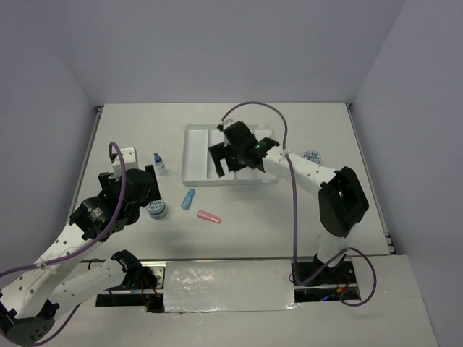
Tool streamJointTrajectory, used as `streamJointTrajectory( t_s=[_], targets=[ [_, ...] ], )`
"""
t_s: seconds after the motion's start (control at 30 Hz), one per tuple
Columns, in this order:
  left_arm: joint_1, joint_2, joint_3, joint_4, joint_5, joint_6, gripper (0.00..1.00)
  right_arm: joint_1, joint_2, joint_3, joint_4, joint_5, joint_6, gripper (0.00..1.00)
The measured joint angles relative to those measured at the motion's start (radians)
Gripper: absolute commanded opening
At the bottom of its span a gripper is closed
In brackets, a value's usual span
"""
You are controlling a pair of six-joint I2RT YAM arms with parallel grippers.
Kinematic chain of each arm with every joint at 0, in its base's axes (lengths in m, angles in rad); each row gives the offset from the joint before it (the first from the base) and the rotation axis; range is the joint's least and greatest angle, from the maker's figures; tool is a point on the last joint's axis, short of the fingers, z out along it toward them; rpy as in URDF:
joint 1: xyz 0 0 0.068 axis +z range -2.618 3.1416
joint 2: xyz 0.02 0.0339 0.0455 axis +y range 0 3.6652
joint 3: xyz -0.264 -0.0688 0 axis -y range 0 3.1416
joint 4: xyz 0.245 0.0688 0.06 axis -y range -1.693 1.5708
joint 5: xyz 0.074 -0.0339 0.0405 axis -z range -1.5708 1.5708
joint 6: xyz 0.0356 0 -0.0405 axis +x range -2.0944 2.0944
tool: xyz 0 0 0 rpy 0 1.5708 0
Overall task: Sort the stationery into containers
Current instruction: Place the stationery in the storage box, then pick up the stationery from the center of the board.
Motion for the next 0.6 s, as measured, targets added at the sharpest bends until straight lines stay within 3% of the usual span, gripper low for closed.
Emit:
streamJointTrajectory(
  t_s=[0.1, 0.23, 0.4, 0.47, 0.6],
  targets=[
    [0.018, -0.016, 0.000, -0.036, -0.050, -0.048, 0.99, 0.134, -0.109, -0.150, 0.081, -0.076, -0.056, 0.96],
    [0.037, -0.067, 0.002, -0.084, -0.110, -0.101, 0.99, 0.293, -0.111, -0.215, 0.145, -0.124, -0.097, 0.89],
    [0.044, -0.126, 0.006, -0.107, -0.145, -0.128, 0.99, 0.362, -0.056, -0.245, 0.166, -0.138, -0.148, 0.80],
    [0.045, -0.124, 0.009, -0.108, -0.148, -0.127, 0.99, 0.369, -0.011, -0.244, 0.169, -0.139, -0.169, 0.72],
    [0.045, -0.097, 0.009, -0.108, -0.146, -0.125, 0.99, 0.369, 0.072, -0.243, 0.166, -0.150, -0.210, 0.68]
  ],
)
